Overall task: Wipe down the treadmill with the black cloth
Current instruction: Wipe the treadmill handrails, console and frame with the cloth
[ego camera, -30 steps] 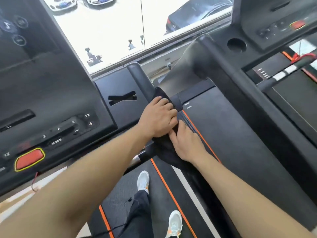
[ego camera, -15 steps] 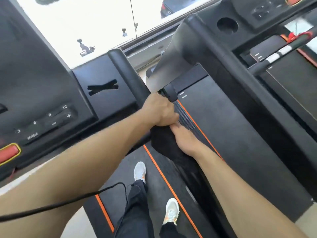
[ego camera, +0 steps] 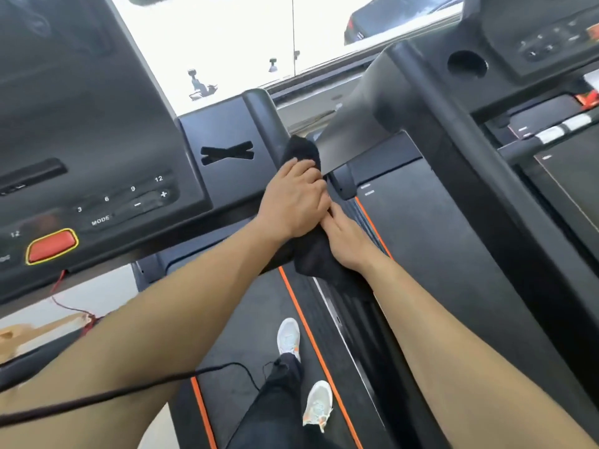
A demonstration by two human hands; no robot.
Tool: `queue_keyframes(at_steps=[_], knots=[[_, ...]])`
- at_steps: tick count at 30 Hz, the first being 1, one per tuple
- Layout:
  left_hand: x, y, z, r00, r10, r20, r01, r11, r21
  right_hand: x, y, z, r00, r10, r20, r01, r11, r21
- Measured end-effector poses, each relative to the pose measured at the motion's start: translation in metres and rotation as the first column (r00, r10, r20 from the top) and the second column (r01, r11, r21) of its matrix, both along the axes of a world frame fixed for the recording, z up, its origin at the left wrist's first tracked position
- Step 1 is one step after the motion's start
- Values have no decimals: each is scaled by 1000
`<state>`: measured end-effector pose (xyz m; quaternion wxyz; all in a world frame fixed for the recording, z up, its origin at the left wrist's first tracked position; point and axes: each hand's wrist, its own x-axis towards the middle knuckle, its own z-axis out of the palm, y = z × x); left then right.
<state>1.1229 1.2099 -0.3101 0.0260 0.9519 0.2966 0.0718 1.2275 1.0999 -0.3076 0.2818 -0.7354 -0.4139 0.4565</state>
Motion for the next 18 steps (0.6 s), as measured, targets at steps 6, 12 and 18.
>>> queue_keyframes(at_steps=[6, 12, 18], knots=[[-20, -93, 8, 862, 444, 244, -302, 837, -455, -13, -50, 7, 996, 70, 54, -77, 988, 133], [5, -81, 25, 743, 647, -172, -646, 627, -435, -16, -56, 11, 982, -181, -58, 180, 983, -26], [-7, -38, 18, 768, 595, -236, -553, 431, -713, -20, -2, 18, 993, -116, 3, 116, 993, 14]])
